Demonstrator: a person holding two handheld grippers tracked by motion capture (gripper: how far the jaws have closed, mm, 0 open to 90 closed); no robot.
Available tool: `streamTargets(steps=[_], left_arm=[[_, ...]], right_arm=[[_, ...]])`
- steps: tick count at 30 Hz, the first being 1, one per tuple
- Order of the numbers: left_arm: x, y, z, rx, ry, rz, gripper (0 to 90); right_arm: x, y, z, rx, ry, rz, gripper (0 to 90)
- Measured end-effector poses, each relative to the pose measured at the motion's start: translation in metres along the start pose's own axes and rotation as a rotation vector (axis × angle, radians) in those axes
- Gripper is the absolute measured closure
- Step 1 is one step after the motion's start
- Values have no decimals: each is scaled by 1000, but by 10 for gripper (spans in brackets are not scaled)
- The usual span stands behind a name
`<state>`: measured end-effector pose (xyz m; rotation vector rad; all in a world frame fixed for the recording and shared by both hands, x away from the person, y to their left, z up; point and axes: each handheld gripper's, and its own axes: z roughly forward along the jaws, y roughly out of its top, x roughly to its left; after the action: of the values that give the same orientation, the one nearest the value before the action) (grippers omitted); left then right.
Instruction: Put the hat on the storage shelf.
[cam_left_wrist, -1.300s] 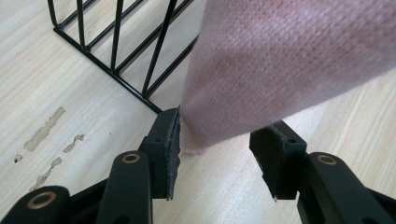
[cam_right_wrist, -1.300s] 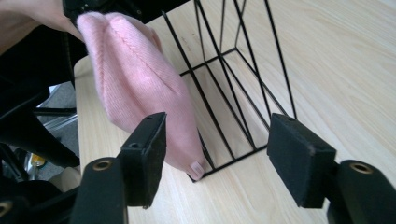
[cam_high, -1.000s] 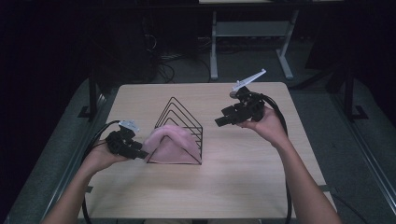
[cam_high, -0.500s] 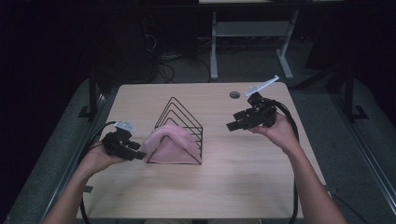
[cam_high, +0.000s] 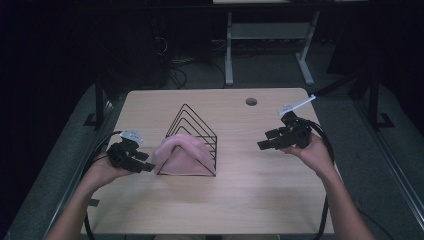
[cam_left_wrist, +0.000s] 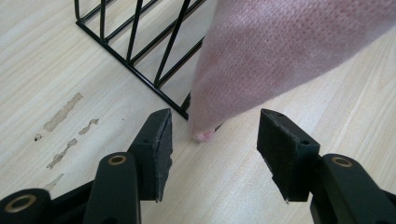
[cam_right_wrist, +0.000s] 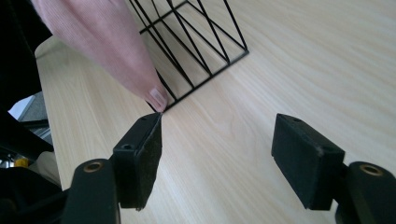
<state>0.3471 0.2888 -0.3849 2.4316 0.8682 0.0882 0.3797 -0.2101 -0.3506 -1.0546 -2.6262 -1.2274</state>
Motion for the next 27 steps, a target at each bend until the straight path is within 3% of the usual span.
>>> streamTargets(steps=[27], left_arm=[[-6, -20, 0, -22, 23, -33, 354]], right_arm=[[-12, -78, -11, -29, -67, 117, 280]])
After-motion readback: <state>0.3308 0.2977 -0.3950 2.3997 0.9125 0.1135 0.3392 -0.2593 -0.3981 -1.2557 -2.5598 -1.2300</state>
